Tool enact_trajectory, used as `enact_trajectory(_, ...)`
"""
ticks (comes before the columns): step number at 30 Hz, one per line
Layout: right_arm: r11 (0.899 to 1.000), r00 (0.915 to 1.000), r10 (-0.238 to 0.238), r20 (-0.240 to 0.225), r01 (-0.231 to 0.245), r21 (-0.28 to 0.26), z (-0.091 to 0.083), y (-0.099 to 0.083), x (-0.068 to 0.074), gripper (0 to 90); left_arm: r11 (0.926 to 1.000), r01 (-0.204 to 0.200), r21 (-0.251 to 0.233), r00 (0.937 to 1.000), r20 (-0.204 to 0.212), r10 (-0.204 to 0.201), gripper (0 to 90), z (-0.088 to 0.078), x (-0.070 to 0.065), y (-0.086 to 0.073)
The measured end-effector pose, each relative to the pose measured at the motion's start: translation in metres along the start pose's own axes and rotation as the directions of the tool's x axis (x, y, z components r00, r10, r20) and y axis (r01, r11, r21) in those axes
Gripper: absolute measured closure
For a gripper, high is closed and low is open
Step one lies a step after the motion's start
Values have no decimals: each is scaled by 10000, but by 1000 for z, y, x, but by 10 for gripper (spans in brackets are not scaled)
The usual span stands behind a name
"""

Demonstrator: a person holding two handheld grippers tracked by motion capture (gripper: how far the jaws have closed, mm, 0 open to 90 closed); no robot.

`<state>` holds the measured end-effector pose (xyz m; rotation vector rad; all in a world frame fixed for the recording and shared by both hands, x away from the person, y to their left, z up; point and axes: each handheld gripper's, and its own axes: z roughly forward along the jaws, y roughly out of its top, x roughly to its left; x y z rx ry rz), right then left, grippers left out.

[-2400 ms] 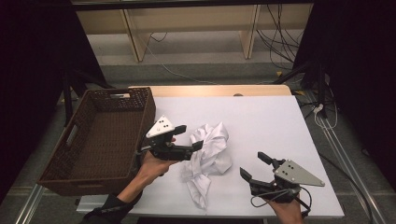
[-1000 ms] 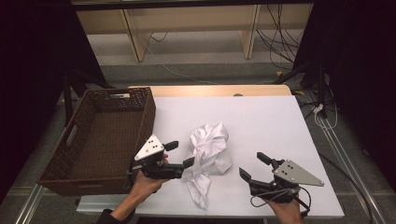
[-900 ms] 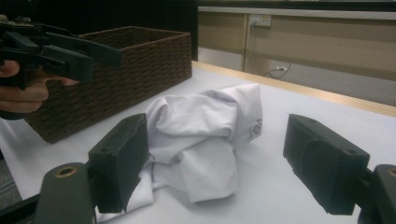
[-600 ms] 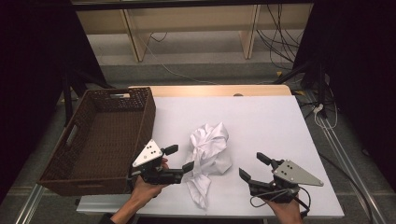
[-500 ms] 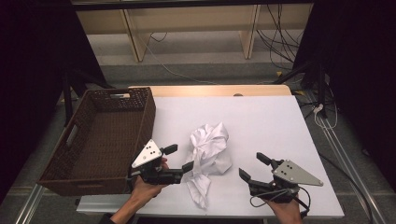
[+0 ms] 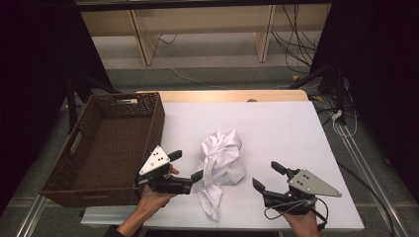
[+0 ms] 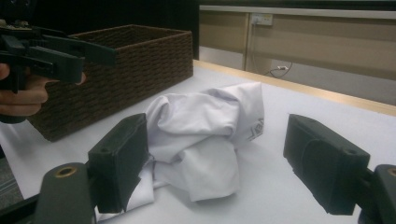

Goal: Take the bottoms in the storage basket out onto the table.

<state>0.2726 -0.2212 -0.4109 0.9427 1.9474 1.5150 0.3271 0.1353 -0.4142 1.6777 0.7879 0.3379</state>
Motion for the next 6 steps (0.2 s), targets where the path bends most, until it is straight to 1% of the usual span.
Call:
enact_trajectory(2,10000,10000,5,0,-5,14,0,0,0,231,10000,-91,-17,10000,11,91,0,0,0,0)
enact_trajectory(6,10000,10000,12,4,-12,21,0,0,0,231,9999,-116,29,9999,-27,116,0,1,0,-1)
